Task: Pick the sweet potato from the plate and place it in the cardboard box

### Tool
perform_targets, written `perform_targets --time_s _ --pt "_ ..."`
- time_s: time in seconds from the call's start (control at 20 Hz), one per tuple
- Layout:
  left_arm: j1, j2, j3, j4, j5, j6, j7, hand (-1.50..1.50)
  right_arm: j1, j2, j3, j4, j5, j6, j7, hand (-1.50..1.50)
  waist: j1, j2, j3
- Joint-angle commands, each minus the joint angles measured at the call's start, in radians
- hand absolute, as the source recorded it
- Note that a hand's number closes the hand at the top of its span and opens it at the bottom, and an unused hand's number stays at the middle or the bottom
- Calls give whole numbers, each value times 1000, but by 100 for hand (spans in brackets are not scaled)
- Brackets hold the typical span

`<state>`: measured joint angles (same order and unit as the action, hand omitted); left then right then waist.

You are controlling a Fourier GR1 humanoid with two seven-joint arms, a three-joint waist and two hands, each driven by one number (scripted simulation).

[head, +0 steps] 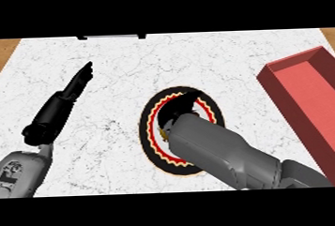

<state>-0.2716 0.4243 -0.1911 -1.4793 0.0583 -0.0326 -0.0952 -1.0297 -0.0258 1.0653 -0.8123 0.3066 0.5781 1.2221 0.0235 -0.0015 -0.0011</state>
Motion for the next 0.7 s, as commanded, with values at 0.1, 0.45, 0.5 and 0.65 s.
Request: perform_targets --time_s 0.1,0.45,0.5,0.65 --pt "15 -15 -8 -31 -18 1 26 0 56 25 2 12 6 -31 205 -150 -3 0 1" --pt "46 -34 13 -92 -29 -7 57 0 79 24 50 -6 143 -30 -8 150 -6 2 1" --pt "3 -34 25 -16 -37 -16 30 0 122 24 93 -52 159 -51 17 150 -11 3 1" --pt "20 -45 37 2 -45 -25 -8 0 87 24 67 -64 200 -2 0 150 -13 2 1"
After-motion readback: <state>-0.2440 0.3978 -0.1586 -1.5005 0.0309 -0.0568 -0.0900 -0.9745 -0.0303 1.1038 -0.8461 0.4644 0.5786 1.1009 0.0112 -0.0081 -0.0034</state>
